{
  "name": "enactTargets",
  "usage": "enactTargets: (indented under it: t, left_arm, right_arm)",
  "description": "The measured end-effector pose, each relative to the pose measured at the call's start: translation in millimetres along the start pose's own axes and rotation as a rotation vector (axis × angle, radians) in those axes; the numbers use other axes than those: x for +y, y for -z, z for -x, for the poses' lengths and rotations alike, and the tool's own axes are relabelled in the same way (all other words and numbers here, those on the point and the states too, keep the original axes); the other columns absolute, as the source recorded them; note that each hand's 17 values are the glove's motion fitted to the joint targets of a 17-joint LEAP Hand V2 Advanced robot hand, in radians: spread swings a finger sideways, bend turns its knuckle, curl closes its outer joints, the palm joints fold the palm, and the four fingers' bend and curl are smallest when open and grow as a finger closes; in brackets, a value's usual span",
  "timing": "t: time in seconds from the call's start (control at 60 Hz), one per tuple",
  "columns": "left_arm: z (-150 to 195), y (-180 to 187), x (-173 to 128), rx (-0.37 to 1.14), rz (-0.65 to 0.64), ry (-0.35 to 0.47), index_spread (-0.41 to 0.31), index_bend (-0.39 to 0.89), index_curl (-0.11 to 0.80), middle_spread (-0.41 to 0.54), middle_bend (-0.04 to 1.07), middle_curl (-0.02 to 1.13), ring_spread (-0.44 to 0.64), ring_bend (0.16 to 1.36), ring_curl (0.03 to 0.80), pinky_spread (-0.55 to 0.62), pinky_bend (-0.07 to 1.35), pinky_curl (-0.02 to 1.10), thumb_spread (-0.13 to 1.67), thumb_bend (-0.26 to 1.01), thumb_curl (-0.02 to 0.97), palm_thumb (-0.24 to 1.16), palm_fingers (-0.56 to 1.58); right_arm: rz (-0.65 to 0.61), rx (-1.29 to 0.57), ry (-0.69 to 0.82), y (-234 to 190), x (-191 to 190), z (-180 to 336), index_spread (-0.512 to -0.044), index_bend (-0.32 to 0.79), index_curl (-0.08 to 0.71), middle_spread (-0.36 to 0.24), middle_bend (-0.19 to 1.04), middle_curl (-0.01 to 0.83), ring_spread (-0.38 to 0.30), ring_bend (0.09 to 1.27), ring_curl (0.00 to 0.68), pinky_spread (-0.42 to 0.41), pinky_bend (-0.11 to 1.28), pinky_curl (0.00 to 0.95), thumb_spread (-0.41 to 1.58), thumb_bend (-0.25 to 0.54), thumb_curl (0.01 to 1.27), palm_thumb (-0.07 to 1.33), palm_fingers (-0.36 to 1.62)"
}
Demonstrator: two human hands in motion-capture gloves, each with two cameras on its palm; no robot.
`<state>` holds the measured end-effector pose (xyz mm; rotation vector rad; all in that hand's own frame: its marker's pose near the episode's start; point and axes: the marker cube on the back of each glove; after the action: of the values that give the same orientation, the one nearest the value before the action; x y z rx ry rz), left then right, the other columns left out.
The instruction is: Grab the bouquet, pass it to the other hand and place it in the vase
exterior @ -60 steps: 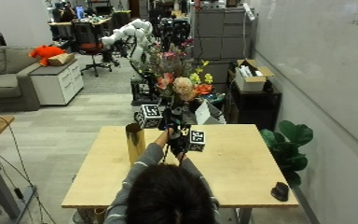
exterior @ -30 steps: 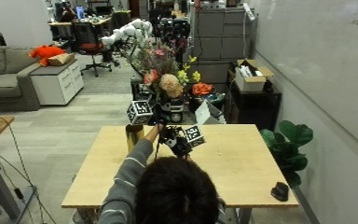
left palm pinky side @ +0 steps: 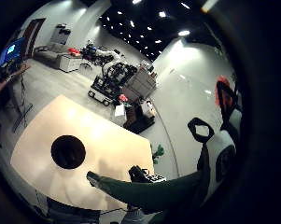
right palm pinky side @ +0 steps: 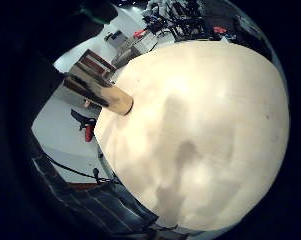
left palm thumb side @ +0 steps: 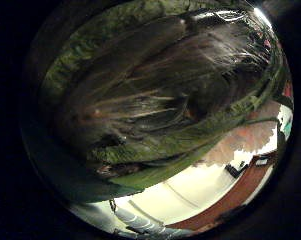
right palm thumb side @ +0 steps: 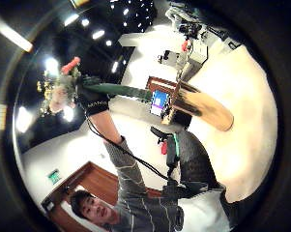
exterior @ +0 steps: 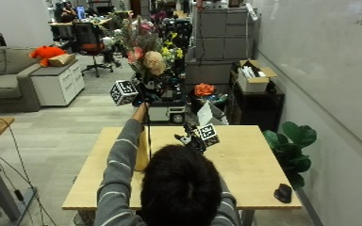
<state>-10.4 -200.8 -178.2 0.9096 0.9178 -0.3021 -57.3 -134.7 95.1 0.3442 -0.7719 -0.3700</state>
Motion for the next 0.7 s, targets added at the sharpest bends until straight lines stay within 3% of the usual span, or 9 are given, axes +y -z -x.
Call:
enactTargets:
  t: [0.2, 0.333, 0.433, 0.517, 0.567, 0.634, 0.7]
  left_arm:
    - [16, 6, -24, -0.006, -0.035, 0.030, -0.351, 0.47, 0.593, -0.356, 0.77, 0.55, -0.38, 0.81, 0.462, -0.41, 0.67, 0.48, 1.13, -0.02, 0.429, 0.70, 1.41]
    - [31, 7, -30, -0.022, -0.043, 0.042, -0.352, 0.46, 0.602, -0.355, 0.78, 0.55, -0.38, 0.81, 0.462, -0.41, 0.67, 0.48, 1.13, -0.02, 0.430, 0.70, 1.41]
    - [43, 4, -29, -0.013, -0.034, 0.076, -0.353, 0.46, 0.608, -0.355, 0.78, 0.55, -0.38, 0.81, 0.462, -0.42, 0.67, 0.48, 1.13, -0.01, 0.431, 0.70, 1.41]
    - [54, -2, -33, -0.013, -0.038, 0.072, -0.354, 0.45, 0.612, -0.355, 0.78, 0.55, -0.38, 0.81, 0.462, -0.42, 0.67, 0.48, 1.13, -0.02, 0.432, 0.71, 1.41]
    - [59, -2, -33, -0.021, -0.033, 0.074, -0.354, 0.45, 0.615, -0.355, 0.78, 0.55, -0.38, 0.81, 0.462, -0.42, 0.67, 0.48, 1.13, -0.02, 0.433, 0.71, 1.41]
    - [65, -2, -33, -0.032, -0.034, 0.069, -0.355, 0.45, 0.617, -0.355, 0.78, 0.55, -0.38, 0.81, 0.462, -0.42, 0.67, 0.48, 1.13, -0.02, 0.433, 0.71, 1.41]
    - [73, -4, -35, -0.040, -0.034, 0.067, -0.355, 0.44, 0.619, -0.356, 0.79, 0.55, -0.38, 0.81, 0.462, -0.42, 0.67, 0.48, 1.13, -0.02, 0.433, 0.71, 1.41]
  right_arm:
    - [0.000, 0.002, -0.110, 17, 2, 2, -0.386, 0.11, 0.245, -0.087, 0.18, 0.352, -0.061, 0.39, 0.331, 0.231, 0.52, 0.370, 1.02, -0.021, 0.49, 0.70, 0.23]
    - [0.026, -0.107, -0.208, 17, 8, 10, -0.394, 0.12, 0.230, -0.085, 0.18, 0.346, -0.054, 0.41, 0.331, 0.237, 0.52, 0.366, 1.02, -0.022, 0.49, 0.70, 0.22]
    - [-0.041, 0.070, -0.045, 24, -6, -24, -0.398, 0.12, 0.225, -0.084, 0.19, 0.343, -0.051, 0.42, 0.328, 0.239, 0.53, 0.365, 1.03, -0.023, 0.49, 0.71, 0.21]
    - [-0.014, 0.023, -0.248, 22, 7, -20, -0.398, 0.12, 0.223, -0.083, 0.19, 0.341, -0.050, 0.42, 0.326, 0.239, 0.52, 0.362, 1.03, -0.023, 0.48, 0.71, 0.21]
    - [-0.025, 0.082, -0.192, 25, 3, -30, -0.398, 0.12, 0.222, -0.083, 0.19, 0.340, -0.050, 0.42, 0.324, 0.238, 0.52, 0.360, 1.03, -0.023, 0.48, 0.71, 0.21]
    - [-0.060, 0.191, 0.049, 32, -11, -45, -0.397, 0.13, 0.221, -0.083, 0.19, 0.339, -0.049, 0.42, 0.323, 0.238, 0.53, 0.359, 1.03, -0.024, 0.48, 0.71, 0.21]
    - [-0.015, 0.029, -0.049, 25, 2, -31, -0.397, 0.13, 0.220, -0.083, 0.19, 0.338, -0.049, 0.42, 0.321, 0.238, 0.52, 0.358, 1.03, -0.022, 0.48, 0.72, 0.21]
